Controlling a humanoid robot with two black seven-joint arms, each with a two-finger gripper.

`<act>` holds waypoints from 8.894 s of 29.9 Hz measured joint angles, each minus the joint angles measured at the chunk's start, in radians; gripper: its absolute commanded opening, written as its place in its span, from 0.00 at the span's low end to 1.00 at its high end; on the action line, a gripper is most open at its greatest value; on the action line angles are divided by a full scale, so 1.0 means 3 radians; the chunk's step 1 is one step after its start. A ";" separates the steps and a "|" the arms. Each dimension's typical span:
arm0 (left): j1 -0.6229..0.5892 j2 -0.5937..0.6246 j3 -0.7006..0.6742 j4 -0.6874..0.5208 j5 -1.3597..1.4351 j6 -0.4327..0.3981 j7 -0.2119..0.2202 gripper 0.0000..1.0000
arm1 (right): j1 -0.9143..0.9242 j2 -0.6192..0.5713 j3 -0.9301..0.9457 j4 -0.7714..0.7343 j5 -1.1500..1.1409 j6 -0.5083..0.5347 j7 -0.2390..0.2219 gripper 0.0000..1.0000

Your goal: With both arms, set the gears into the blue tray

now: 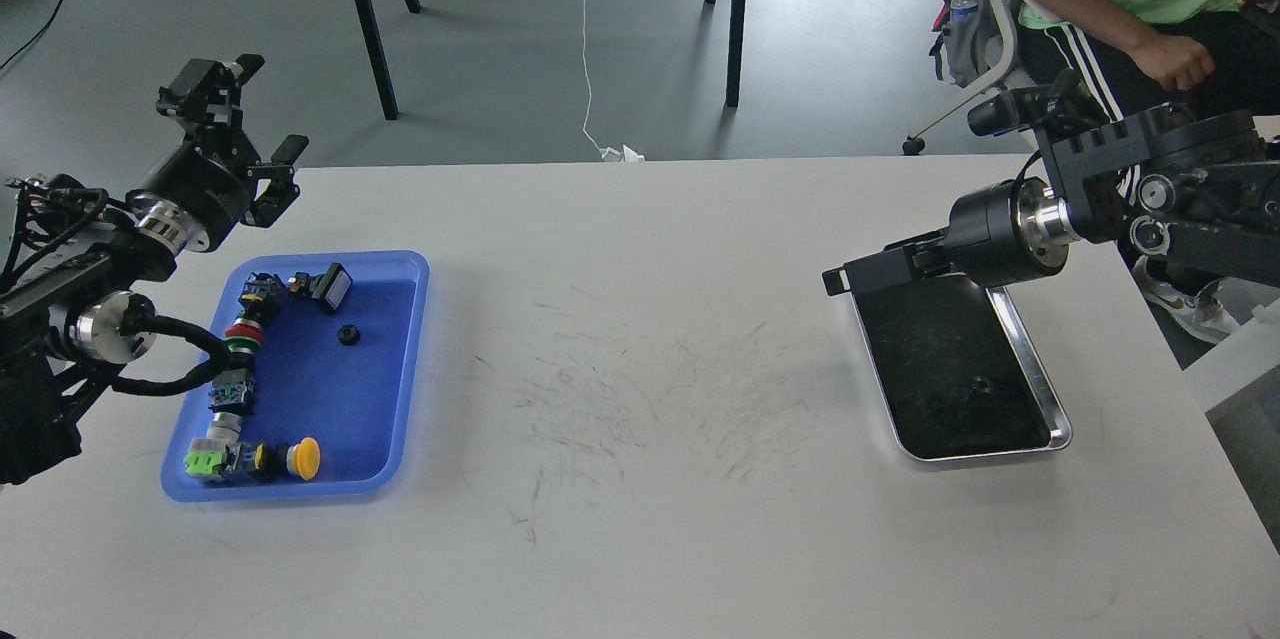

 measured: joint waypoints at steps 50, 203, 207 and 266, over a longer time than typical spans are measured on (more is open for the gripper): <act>-0.0008 -0.0326 0.0012 0.0268 0.0035 -0.0124 0.0000 0.99 | -0.0700 0.0112 -0.0174 -0.0684 -0.2039 -0.0122 0.0183 0.88; 0.0072 0.0141 -0.0018 0.0218 -0.0016 -0.0175 0.0000 0.99 | -0.1952 0.2125 0.1839 -0.1682 -0.1862 -0.1135 0.0183 0.01; 0.0072 0.0147 -0.0018 0.0216 -0.0016 -0.0176 0.0000 0.99 | -0.1959 0.2125 0.1815 -0.1682 -0.1867 -0.1141 0.0183 0.01; 0.0047 0.0651 -0.0301 -0.0802 -0.0146 0.0485 0.0000 0.99 | -0.1853 0.2094 0.3484 -0.1924 0.0563 -0.1152 0.0183 0.87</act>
